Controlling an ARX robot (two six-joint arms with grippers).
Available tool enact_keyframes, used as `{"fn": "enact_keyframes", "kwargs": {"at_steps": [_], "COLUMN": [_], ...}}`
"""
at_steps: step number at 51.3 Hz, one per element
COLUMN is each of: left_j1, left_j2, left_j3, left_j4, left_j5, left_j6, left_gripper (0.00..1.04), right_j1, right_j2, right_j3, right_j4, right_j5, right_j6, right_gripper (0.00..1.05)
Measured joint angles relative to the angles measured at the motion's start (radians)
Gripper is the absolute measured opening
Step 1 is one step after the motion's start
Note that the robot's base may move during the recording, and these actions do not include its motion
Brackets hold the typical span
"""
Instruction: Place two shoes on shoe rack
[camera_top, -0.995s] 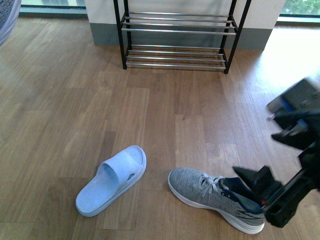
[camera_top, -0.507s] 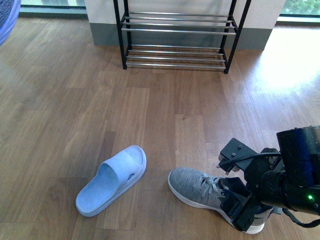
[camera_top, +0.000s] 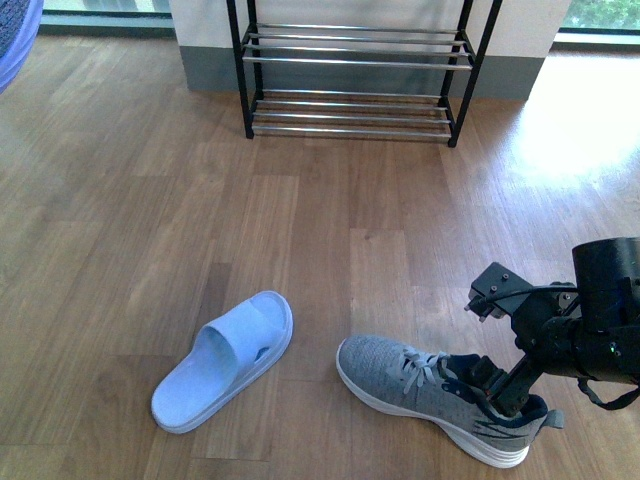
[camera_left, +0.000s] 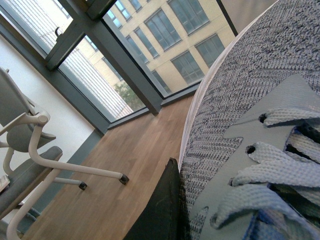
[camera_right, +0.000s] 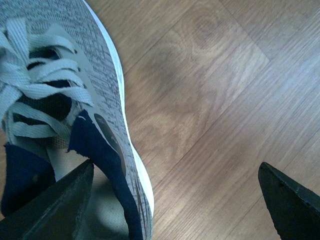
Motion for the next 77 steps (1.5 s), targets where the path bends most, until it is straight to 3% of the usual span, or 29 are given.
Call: {"fn": "enact_keyframes", "kwargs": {"at_steps": [10,36,47,56,70,77], "left_j1": [0.000,0.000,0.000,0.000,0.000,0.000], "left_j2": [0.000,0.000,0.000,0.000,0.000,0.000], "left_j3": [0.000,0.000,0.000,0.000,0.000,0.000], "left_j4": [0.000,0.000,0.000,0.000,0.000,0.000], "left_j5": [0.000,0.000,0.000,0.000,0.000,0.000], "left_j6": [0.000,0.000,0.000,0.000,0.000,0.000], "left_gripper": [0.03,0.03,0.03,0.03,0.03,0.03], "right_j1": [-0.006,-0.015,-0.055,-0.097,-0.246,-0.293], "right_j2": [0.071,0.145,0.132,-0.042,-0.771,-1.158], "right_j3": [0.029,0.078,0.061,-0.098,-0.421,-0.541], "right_j4": [0.029,0.045,0.042,0.068,0.027,-0.109], "right_j5": [0.007,0.019,0.019,-0.020,-0.110,-0.177], "right_j6": [-0.020,0.131,0.234,0.224,0.179,0.225], "right_gripper": [0.93,0.02,0.01,0.01,0.01,0.01]}}
